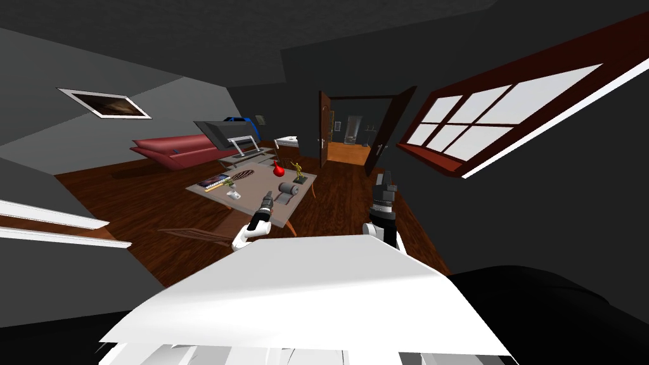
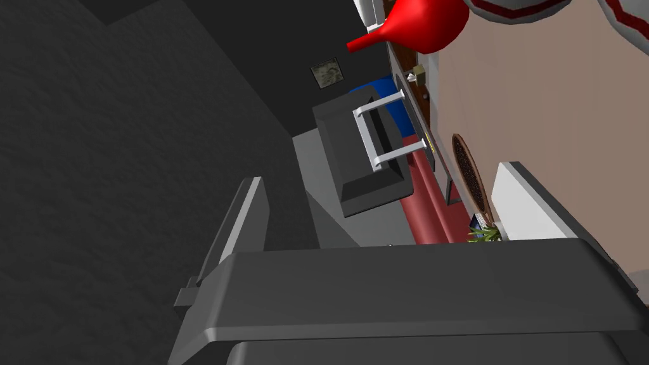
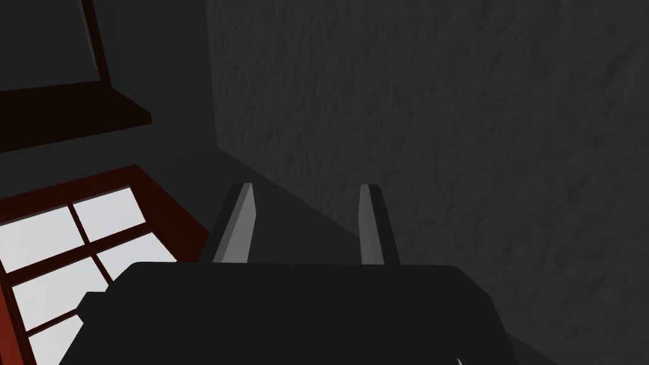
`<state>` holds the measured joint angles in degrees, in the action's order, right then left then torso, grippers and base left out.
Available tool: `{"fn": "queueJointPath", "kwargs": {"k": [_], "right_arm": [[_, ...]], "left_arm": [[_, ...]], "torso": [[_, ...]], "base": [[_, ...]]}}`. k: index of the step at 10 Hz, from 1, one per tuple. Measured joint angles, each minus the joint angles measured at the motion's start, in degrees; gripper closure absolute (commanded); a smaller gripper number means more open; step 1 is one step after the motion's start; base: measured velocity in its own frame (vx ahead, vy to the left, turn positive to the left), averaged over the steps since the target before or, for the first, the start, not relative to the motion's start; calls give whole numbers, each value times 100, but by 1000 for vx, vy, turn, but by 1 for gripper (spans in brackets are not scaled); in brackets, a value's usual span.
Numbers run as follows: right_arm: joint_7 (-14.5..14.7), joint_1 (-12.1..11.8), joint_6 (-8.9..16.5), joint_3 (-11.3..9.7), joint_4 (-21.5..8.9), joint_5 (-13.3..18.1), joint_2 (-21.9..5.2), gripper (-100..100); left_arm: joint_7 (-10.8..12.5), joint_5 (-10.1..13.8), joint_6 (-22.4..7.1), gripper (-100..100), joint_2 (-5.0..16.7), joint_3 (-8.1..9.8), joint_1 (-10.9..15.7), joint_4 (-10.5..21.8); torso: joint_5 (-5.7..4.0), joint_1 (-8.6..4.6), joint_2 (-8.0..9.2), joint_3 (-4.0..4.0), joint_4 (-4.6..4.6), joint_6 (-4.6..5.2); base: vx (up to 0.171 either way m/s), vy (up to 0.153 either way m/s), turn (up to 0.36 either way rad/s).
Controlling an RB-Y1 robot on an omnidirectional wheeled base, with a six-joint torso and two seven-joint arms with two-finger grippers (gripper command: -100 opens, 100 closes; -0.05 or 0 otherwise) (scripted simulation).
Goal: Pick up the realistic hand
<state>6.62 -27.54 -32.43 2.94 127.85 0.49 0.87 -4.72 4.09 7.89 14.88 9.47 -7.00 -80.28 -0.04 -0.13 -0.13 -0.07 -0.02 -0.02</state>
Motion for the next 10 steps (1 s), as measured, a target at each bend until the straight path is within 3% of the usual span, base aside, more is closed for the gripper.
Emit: {"fn": "queueJointPath", "kwargs": {"k": [6,10], "right_arm": [[0,0,0,0,0,0,0,0],[0,0,0,0,0,0,0,0]], "left_arm": [[121,158,-248,-100,105,61,322,804],[248,309,-493,-100,181,128,639,1539]], "torso": [[1,7,3,2,1,0],[1,5,-7,-4,-2,-1]], "base": [[25,-22,5],[49,-24,12]]}}
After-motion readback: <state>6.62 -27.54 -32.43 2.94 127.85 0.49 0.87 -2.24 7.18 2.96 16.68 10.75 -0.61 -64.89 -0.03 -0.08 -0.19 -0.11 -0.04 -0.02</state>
